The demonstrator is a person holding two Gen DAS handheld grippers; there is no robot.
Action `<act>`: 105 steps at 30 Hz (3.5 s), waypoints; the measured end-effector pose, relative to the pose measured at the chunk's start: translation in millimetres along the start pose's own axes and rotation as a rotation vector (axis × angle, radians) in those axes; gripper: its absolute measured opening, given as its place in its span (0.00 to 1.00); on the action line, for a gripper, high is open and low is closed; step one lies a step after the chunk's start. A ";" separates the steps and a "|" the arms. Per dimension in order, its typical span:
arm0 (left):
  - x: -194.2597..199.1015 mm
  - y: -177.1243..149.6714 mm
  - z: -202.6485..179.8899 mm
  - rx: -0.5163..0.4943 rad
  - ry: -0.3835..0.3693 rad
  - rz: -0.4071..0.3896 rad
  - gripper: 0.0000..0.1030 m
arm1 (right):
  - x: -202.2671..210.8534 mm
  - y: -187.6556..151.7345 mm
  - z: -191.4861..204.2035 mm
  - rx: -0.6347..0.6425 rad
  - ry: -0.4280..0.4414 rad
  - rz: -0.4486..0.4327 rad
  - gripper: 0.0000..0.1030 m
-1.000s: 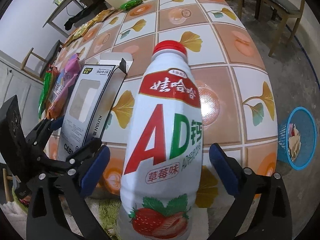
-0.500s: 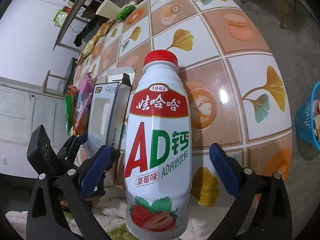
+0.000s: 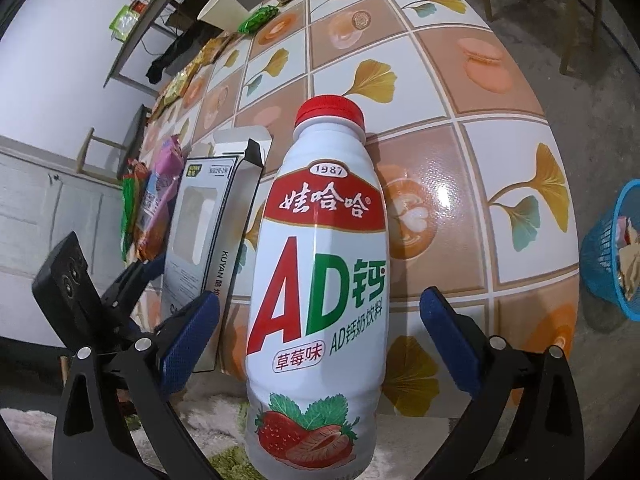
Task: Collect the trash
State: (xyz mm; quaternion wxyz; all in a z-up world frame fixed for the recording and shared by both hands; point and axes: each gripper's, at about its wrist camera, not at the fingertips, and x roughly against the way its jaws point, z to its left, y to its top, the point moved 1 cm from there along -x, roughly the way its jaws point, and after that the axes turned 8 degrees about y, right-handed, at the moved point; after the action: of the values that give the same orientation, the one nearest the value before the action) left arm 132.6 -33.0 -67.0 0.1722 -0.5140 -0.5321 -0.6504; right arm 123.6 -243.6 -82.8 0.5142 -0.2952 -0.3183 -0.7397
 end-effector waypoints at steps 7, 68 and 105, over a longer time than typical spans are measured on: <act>1.8 1.4 8.4 0.045 -0.068 -0.006 0.92 | -1.2 1.3 -0.4 -0.034 0.005 -0.019 0.95; -15.9 22.1 -11.6 -0.030 0.162 0.058 0.76 | -2.4 -7.5 17.8 0.109 -0.142 -0.099 0.59; 21.4 82.3 -151.2 -0.222 -0.029 -0.056 0.76 | 140.1 -63.6 -78.0 -0.120 -0.071 -0.457 0.58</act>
State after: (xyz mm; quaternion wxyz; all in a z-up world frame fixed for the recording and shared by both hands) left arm 113.9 -188.3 8.0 0.0883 -0.5243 -0.4734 -0.7023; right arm 13.1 -367.2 -35.1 0.3034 -0.2712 -0.3504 -0.8435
